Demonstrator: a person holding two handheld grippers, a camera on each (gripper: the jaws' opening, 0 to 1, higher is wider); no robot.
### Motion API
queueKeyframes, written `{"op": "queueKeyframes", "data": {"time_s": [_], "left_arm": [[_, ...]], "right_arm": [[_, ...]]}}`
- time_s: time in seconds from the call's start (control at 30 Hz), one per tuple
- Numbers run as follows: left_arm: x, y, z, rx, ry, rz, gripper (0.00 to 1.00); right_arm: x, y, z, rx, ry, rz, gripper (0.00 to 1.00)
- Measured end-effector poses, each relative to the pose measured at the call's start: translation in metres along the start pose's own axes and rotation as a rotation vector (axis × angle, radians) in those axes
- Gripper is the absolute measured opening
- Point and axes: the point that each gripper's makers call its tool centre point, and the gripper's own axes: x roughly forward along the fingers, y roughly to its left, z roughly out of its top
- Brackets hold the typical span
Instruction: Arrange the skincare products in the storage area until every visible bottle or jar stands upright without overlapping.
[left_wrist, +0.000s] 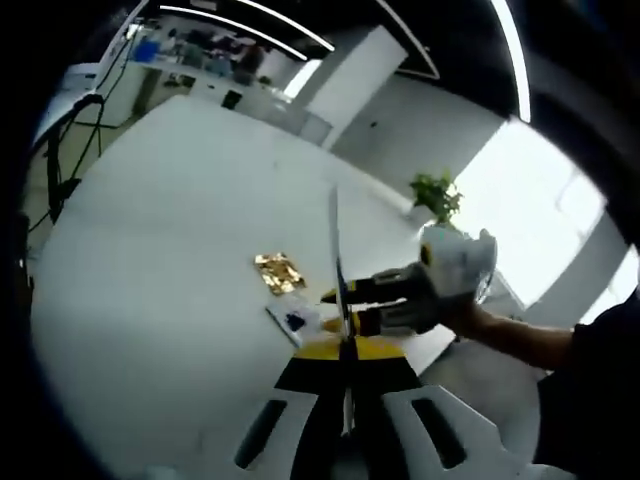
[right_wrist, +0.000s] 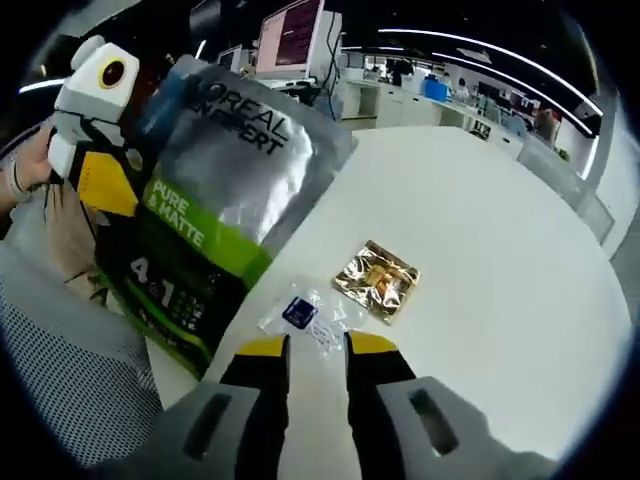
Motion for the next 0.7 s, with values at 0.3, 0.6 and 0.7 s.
{"op": "queueKeyframes", "data": {"time_s": [0.3,0.6,0.7], "left_arm": [[0.029,-0.011,-0.013,-0.001,0.075,-0.033,0.0],[0.067,-0.029,-0.017,0.028,0.171,-0.077,0.0],[0.079,-0.035,-0.017,0.048,0.196,-0.082,0.0]], "right_arm": [[-0.044,0.008,0.004,-0.013,-0.042,-0.009,0.22],[-0.068,0.025,-0.01,0.007,-0.04,-0.003,0.22],[-0.07,0.026,-0.016,0.014,-0.03,-0.006,0.22]]}}
